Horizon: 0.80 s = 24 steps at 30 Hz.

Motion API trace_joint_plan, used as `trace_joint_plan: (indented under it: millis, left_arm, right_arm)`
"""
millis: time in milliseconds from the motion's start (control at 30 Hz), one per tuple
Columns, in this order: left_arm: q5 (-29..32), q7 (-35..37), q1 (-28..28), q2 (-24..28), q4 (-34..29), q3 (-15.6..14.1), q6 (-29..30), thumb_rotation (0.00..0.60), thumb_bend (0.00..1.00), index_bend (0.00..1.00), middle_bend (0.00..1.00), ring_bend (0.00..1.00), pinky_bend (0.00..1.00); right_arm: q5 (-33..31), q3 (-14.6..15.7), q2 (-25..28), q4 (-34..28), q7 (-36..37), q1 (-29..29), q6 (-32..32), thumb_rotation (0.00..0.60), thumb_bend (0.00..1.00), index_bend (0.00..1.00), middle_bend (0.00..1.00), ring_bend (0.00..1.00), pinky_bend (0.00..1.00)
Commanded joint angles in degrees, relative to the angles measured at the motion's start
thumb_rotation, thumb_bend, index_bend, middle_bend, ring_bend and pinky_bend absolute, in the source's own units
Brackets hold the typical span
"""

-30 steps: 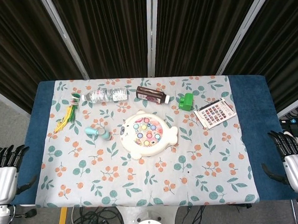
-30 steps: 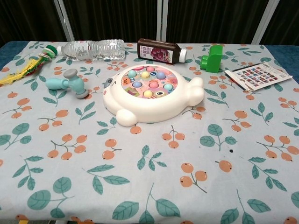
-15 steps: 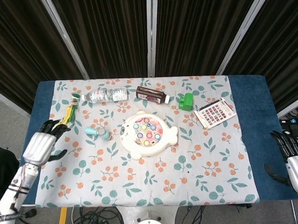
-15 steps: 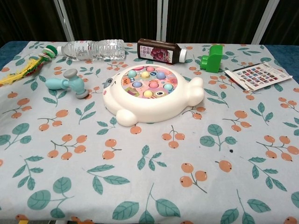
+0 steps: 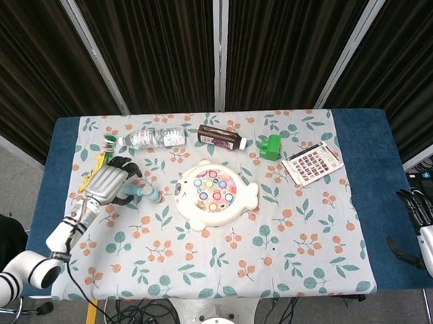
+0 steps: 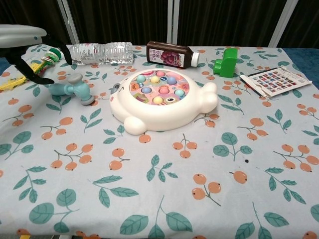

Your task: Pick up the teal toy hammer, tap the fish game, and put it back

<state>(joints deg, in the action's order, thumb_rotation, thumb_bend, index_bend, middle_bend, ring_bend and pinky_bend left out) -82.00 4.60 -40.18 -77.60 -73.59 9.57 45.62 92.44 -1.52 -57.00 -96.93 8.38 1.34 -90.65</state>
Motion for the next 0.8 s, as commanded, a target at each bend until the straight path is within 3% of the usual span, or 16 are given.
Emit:
trace_joint_plan:
  millis: [33,800]
  left_arm:
    - [1.1,-1.0,-0.92,-0.9,0.45,-0.41,-1.22,0.6,0.26,0.32,0.23,0.11,0.12]
    - [10.13,-6.85,-3.44,-8.38,4.06,-0.97,-3.13,0.6,0.31,0.41,0.25,0.11,0.12]
  right_arm:
    - [-0.15,-0.08,-0.13,0.11,0.1,0.13,0.24,0.6,0.22,0.0,0.09,0.0,0.0]
    - [-1.28,-0.23,-1.02,2.51,2.61,0.65,1.93,0.6,0.22,0.0,0.1,0.0,0.0]
